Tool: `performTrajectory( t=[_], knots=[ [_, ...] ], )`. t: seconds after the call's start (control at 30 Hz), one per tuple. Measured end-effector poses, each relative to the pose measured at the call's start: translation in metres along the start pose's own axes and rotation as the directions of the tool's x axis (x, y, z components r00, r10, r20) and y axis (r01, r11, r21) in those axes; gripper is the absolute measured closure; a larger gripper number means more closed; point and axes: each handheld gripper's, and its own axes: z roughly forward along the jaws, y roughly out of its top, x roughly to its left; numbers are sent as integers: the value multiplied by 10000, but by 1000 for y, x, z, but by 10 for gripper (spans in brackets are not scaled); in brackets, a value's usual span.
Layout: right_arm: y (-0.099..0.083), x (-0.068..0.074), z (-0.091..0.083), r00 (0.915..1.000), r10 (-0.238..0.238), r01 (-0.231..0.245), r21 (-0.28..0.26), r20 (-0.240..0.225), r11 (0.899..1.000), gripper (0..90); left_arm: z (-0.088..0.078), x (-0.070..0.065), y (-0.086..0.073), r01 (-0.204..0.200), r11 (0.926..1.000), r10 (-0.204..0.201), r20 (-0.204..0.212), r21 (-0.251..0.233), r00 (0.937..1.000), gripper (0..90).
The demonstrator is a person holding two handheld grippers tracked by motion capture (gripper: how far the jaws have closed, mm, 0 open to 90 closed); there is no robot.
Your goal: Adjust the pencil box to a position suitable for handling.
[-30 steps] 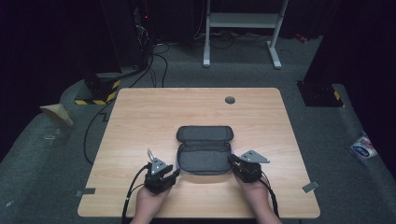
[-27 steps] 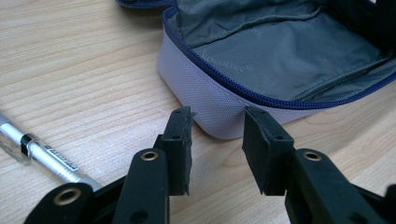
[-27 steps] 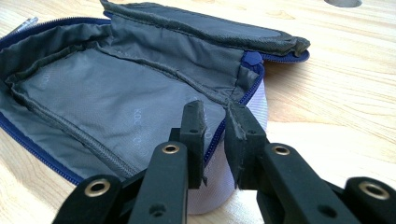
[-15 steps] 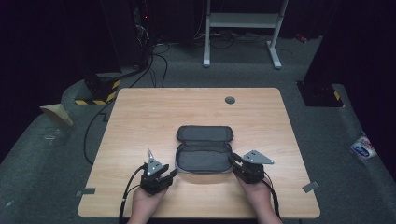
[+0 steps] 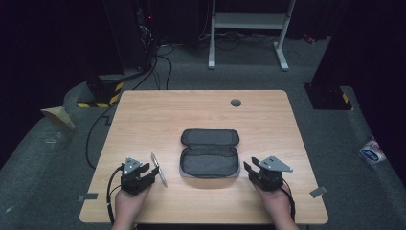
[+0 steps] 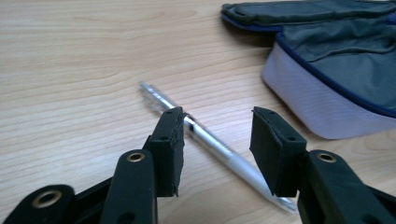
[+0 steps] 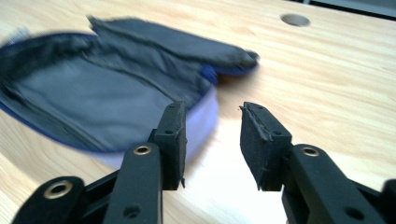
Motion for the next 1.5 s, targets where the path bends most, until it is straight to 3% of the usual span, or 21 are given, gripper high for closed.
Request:
performTrajectory(
  t=[0.1,0.2,0.3,0.33,0.7,0.93,1.4,1.5],
  knots=[
    [-12,-10,-5,9992,-185,170,428,341,9989,594,4,3,-2,249,9996,-249,-39,92,9997,553],
    [-27,-20,-8,9960,-91,38,586,894,9983,605,9,2,-5,327,9990,-326,-37,289,9995,557],
    [-36,-26,-5,9943,62,-161,931,1064,9955,601,16,0,-6,584,9975,-580,-104,391,9983,556],
    [-37,-26,-5,9938,98,-204,947,1104,9953,601,19,-2,-5,473,9978,-465,-197,470,9987,555],
    [-45,-30,-7,9940,150,-278,1179,1080,9926,600,35,-5,-3,510,9940,-482,-318,965,9983,583],
    [-46,-27,-5,9935,-204,50,1364,1118,9906,600,37,-6,-1,457,9929,-427,-297,1095,9986,635],
    [-45,-25,-3,9929,-312,120,1638,1151,9864,601,37,-10,0,-90,9920,99,-63,1257,9999,761],
    [-45,-25,-3,9923,-467,273,1651,1150,9859,601,37,-12,2,-495,9895,513,-98,1357,9986,776]
  ],
)
